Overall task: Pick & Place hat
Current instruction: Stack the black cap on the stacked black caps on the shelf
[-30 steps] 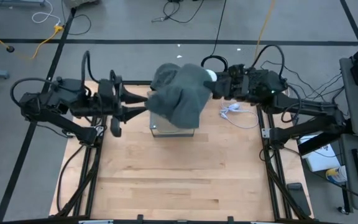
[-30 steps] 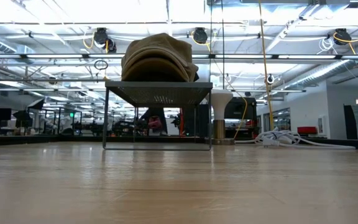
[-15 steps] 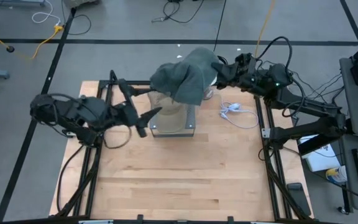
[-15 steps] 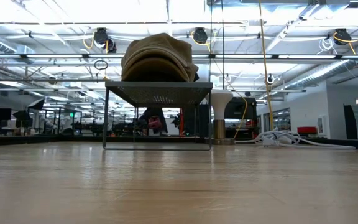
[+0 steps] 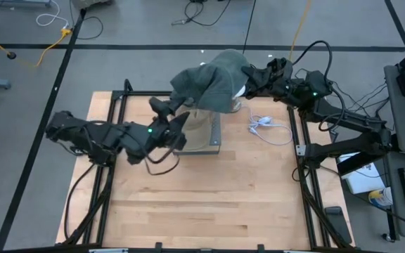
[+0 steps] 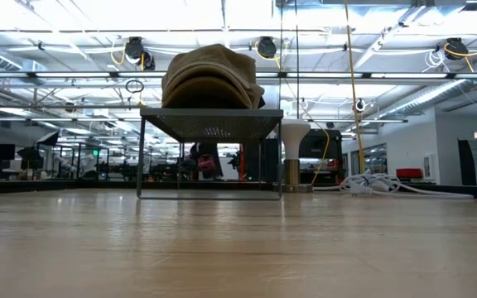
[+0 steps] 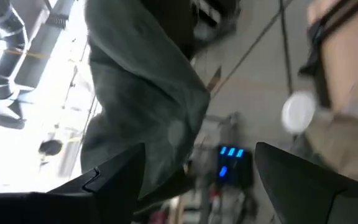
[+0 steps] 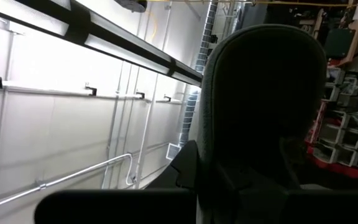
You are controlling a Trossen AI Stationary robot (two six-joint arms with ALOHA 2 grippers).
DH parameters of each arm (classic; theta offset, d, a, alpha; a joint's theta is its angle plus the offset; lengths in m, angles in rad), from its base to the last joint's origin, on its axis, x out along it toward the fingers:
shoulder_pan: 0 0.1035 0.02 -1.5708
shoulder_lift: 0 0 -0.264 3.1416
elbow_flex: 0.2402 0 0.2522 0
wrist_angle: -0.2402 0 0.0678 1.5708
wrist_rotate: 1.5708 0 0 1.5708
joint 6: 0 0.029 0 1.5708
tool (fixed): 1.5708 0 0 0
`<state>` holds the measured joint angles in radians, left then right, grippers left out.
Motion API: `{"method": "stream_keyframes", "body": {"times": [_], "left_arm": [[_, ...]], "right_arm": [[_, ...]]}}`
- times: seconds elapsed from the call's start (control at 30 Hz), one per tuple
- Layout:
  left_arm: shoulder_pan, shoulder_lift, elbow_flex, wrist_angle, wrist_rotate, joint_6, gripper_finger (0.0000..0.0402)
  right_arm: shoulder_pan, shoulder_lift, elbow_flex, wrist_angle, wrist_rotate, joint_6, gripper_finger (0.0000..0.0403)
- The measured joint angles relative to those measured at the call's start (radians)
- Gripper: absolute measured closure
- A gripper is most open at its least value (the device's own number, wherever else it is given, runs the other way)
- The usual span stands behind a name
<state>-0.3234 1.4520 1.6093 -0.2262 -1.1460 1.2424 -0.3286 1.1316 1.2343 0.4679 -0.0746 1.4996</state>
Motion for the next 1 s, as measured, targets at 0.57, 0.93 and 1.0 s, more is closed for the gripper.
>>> {"method": "stream_keyframes", "body": {"times": [0.57, 0.93, 1.0], "left_arm": [[0.042, 0.063, 0.0, 0.232, -0.104, 0.217, 0.021], [0.049, 0.063, 0.0, 0.246, -0.105, 0.219, 0.0382], [0.049, 0.063, 0.0, 0.264, -0.105, 0.219, 0.0382]], "right_arm": [[0.001, 0.0, 0.0, -0.008, 0.018, -0.001, 0.0396], [0.001, 0.0, 0.0, -0.006, -0.009, -0.002, 0.0396], [0.001, 0.0, 0.0, -0.005, -0.011, -0.01, 0.0396]]}}
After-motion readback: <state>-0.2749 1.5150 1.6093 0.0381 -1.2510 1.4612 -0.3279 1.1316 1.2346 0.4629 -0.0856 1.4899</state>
